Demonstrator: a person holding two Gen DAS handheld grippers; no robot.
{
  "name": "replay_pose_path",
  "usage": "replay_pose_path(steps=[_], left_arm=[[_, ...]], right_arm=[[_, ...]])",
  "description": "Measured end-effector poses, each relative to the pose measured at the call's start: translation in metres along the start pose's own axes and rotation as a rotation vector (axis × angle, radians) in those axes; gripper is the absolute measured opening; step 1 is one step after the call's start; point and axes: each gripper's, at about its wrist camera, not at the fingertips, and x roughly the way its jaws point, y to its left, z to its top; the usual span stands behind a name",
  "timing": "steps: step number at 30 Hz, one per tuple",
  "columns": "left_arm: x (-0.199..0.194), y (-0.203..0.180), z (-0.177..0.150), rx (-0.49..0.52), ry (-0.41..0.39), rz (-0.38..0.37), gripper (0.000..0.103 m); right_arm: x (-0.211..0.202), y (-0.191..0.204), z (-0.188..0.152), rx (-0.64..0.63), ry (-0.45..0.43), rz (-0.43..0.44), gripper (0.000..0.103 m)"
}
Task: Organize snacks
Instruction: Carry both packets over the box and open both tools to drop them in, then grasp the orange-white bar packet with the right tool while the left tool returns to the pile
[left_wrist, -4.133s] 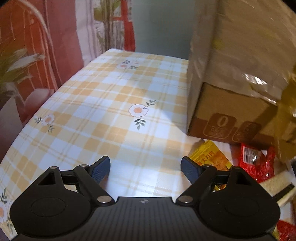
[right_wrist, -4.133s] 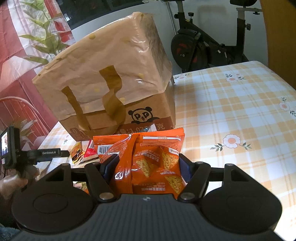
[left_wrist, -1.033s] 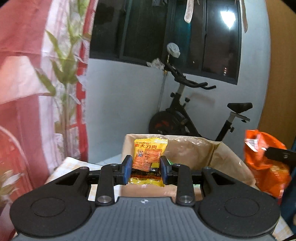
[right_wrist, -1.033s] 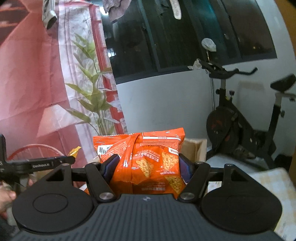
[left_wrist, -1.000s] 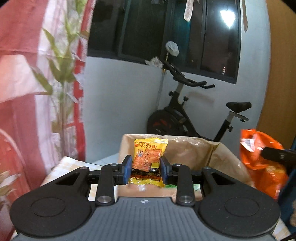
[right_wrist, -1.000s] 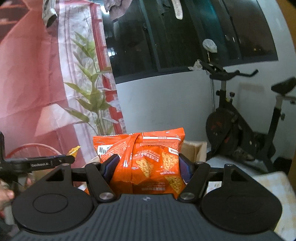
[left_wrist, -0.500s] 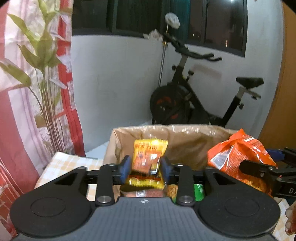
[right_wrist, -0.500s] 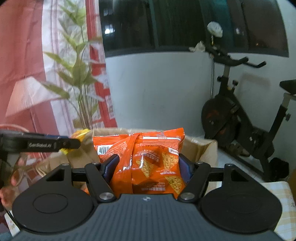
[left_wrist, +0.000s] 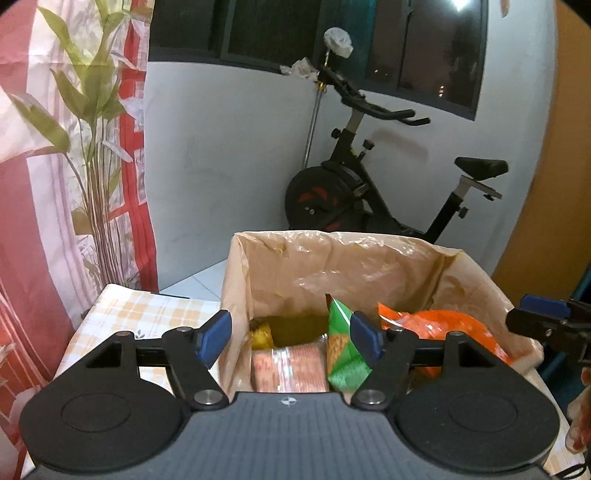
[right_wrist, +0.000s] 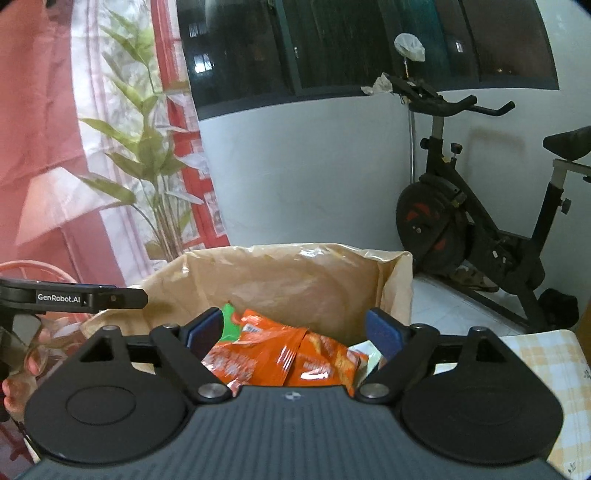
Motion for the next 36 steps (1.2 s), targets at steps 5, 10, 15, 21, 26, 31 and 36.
replay_pose_path(steps=[5, 10, 15, 21, 26, 31, 36], left_arm=[[-0.032, 0.008, -0.023, -0.01, -0.007, -0.017, 0.073], [-0.05, 0.024, -0.067, -0.088, -0.011, -0.024, 0.073], [-0.04, 0.028, -0.113, -0.151, 0.053, -0.001, 0.072], [-0.026, 0.015, -0.148, -0.145, 0.111, 0.021, 0.072], [-0.016, 0.001, -0.167, -0.109, 0.159, 0.008, 0.072], [-0.013, -0.005, -0.189, -0.092, 0.218, -0.01, 0.072], [-0.008, -0.012, -0.2, -0.069, 0.259, -0.024, 0.071]], right_arm=[[-0.041, 0.005, -0.012, 0.024, -0.041, 0.046, 0.087], [-0.072, 0.016, -0.037, -0.02, -0.055, 0.079, 0.087], [-0.076, 0.022, -0.081, -0.045, 0.031, 0.067, 0.086], [-0.065, 0.023, -0.122, -0.045, 0.16, 0.03, 0.08], [-0.055, 0.024, -0.154, -0.034, 0.272, 0.027, 0.073], [-0.048, 0.029, -0.181, -0.043, 0.36, 0.027, 0.07], [-0.044, 0.03, -0.198, -0.031, 0.398, 0.019, 0.066]])
